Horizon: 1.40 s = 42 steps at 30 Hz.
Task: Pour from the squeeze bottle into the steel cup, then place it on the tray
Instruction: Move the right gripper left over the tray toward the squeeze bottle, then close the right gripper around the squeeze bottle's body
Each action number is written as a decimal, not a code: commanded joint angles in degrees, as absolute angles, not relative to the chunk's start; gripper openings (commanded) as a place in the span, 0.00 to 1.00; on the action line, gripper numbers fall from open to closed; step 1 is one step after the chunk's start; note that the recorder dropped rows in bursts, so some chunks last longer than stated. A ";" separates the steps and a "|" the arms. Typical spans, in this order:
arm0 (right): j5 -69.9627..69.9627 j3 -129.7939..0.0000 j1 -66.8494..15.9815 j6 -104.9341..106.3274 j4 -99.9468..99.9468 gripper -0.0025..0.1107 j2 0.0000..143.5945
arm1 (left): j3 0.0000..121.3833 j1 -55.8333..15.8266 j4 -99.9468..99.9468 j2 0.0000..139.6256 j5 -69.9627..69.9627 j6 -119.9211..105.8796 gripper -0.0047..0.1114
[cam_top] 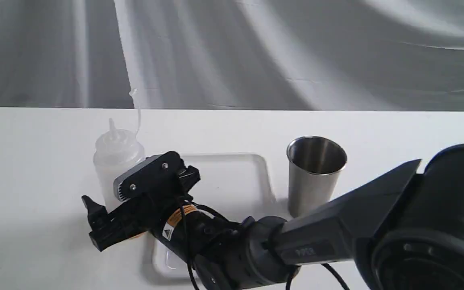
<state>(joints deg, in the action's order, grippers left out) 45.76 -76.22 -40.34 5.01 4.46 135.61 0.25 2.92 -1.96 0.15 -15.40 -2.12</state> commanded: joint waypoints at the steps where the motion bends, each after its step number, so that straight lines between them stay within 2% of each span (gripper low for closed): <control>1: 45.39 -78.01 -39.91 5.63 4.73 0.95 136.75 | 0.00 3.07 -1.95 0.00 -14.84 -2.10 0.11; 31: 48.20 -79.44 -37.83 7.67 6.04 0.95 140.92 | 0.00 3.07 -1.95 0.00 -14.84 -1.87 0.11; 42: 44.02 -85.80 -37.83 7.30 4.06 0.95 142.44 | 0.00 3.07 -1.95 0.00 -14.84 -2.11 0.11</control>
